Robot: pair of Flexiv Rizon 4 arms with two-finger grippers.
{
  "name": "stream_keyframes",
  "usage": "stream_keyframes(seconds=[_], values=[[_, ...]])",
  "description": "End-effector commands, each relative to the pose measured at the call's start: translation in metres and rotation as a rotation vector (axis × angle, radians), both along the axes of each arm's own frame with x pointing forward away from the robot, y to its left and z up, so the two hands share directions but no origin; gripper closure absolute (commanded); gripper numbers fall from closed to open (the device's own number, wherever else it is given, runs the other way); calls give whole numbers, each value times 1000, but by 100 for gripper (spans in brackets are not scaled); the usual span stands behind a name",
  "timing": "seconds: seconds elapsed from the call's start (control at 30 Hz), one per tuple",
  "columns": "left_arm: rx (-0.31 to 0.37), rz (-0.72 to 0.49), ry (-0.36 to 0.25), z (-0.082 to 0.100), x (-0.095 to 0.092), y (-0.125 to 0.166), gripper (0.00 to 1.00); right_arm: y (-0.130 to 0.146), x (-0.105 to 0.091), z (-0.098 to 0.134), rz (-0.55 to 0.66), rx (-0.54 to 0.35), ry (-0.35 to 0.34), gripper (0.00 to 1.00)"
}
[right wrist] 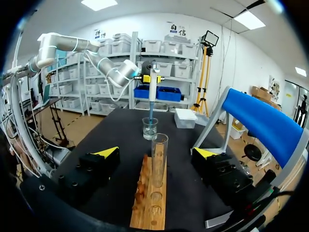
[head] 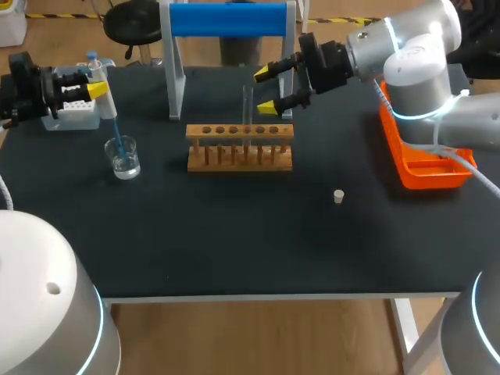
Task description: Invert the test tube, pick up the pipette, mount the tip to pipette, aspirate from beaker and dispense into the tube, eject the tip, return the pipette, and cap with the stopper.
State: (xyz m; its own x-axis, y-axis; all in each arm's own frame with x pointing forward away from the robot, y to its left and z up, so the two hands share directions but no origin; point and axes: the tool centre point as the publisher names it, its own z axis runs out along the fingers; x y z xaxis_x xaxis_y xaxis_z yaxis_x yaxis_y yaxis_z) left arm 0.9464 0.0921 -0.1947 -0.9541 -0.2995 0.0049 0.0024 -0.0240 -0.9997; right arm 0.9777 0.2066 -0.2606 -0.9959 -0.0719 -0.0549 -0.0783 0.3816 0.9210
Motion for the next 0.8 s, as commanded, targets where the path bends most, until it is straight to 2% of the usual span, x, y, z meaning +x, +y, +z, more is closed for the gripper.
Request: stream_keyframes(seconds=[0.03, 0.57, 0.8], values=[[0, -1, 1, 1, 0, 0, 100, 6, 3, -7, 9, -9, 4, 0], [0, -1, 1, 1, 0, 0, 100, 26, 3, -19, -44, -51, -60, 0], [0, -1, 1, 1, 0, 0, 100, 33, 3, -25, -42, -60, -63, 0]])
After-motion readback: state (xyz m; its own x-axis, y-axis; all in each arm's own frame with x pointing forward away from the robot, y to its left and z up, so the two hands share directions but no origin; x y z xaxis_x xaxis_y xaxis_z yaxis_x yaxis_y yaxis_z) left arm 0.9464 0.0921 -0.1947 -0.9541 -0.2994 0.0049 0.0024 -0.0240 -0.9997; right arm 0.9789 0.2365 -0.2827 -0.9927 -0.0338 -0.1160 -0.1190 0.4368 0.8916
